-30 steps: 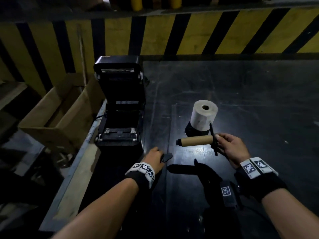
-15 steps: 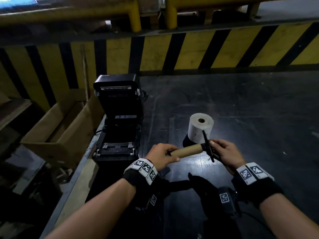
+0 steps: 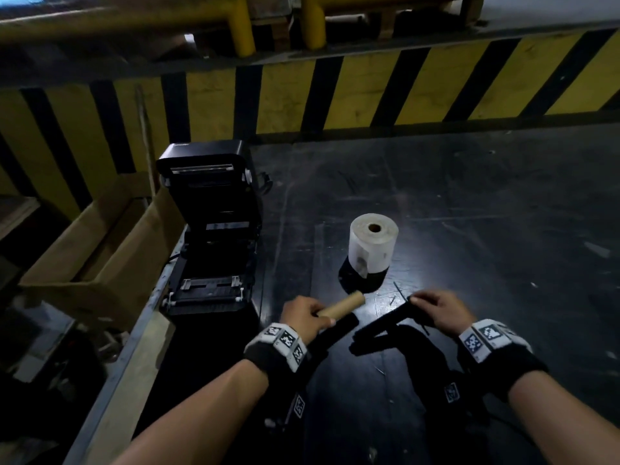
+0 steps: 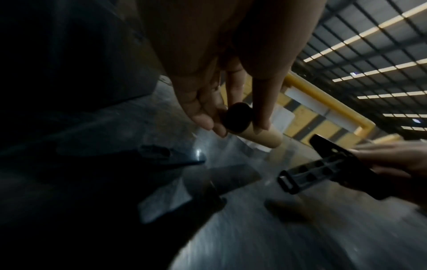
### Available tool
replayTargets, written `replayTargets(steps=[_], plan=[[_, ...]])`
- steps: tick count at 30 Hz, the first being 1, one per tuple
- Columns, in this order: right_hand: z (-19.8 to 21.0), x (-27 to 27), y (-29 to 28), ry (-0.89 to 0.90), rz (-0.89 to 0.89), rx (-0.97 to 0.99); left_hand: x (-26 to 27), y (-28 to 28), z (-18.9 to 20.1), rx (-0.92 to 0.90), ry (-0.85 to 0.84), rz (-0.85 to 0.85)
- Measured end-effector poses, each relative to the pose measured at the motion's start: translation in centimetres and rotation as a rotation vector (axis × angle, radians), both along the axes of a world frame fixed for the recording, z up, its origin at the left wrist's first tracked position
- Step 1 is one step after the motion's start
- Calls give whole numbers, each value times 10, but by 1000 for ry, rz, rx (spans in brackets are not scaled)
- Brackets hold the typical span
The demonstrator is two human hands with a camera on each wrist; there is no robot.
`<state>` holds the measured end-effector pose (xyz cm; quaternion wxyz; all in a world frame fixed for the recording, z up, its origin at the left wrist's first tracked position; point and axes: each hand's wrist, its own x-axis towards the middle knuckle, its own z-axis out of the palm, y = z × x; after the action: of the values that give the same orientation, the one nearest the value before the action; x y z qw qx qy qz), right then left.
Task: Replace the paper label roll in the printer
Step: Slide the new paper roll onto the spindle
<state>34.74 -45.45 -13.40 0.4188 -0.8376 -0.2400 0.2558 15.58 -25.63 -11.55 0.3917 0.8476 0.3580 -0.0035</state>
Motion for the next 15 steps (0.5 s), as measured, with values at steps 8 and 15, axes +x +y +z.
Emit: replayTargets(steps=[8,15], plan=[[-24,-4,2,-144,96,-249,-1,-28,-24,47,171,-139],[39,10,26,-354,101,-211,36,0,1,-4,1,-65]])
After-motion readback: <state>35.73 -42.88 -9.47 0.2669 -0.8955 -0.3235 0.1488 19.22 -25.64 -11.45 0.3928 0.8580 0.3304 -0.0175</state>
